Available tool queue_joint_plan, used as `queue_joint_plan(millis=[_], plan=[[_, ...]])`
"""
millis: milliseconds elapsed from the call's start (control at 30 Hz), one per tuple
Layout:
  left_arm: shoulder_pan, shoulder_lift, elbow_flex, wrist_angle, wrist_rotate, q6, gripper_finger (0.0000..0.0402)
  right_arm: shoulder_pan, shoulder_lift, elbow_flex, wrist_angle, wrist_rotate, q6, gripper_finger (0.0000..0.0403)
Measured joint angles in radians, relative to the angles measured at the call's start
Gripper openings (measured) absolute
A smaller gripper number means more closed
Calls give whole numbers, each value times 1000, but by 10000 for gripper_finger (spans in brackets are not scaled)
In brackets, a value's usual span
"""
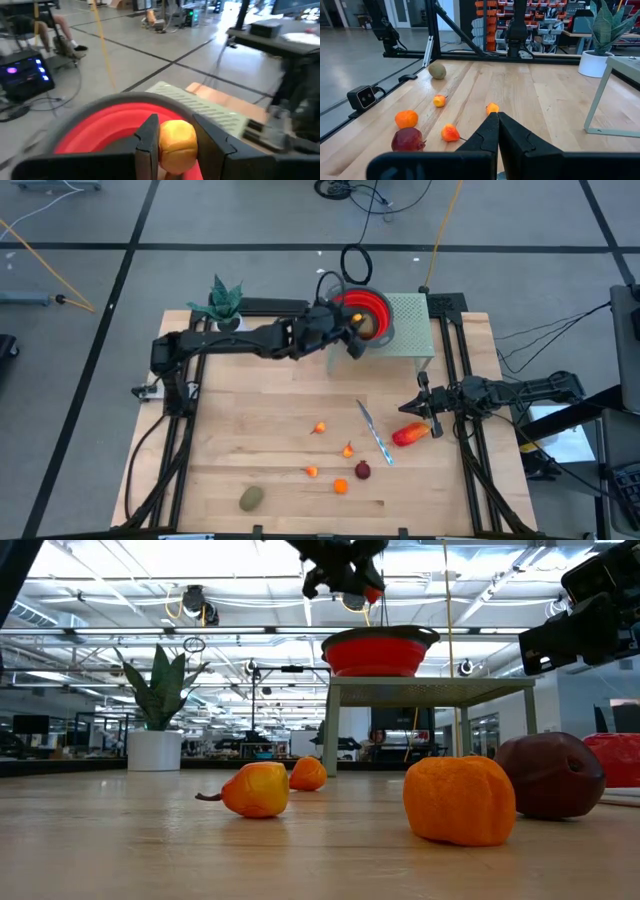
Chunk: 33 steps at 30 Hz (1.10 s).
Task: Pick & Place Fruit
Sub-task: Put the yellow orange peach into the red basket on the shelf
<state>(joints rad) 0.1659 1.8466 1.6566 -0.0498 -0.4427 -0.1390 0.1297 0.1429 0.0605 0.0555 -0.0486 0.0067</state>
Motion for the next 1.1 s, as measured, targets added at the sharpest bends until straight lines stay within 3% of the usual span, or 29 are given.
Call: queue_joint_plan(millis=[367,1100], plan=[[128,43,7,37,153,7,88,0,0,0,-1,0,0,0],[149,93,6,-13,172,58,88,0,0,0,-4,3,0,0]])
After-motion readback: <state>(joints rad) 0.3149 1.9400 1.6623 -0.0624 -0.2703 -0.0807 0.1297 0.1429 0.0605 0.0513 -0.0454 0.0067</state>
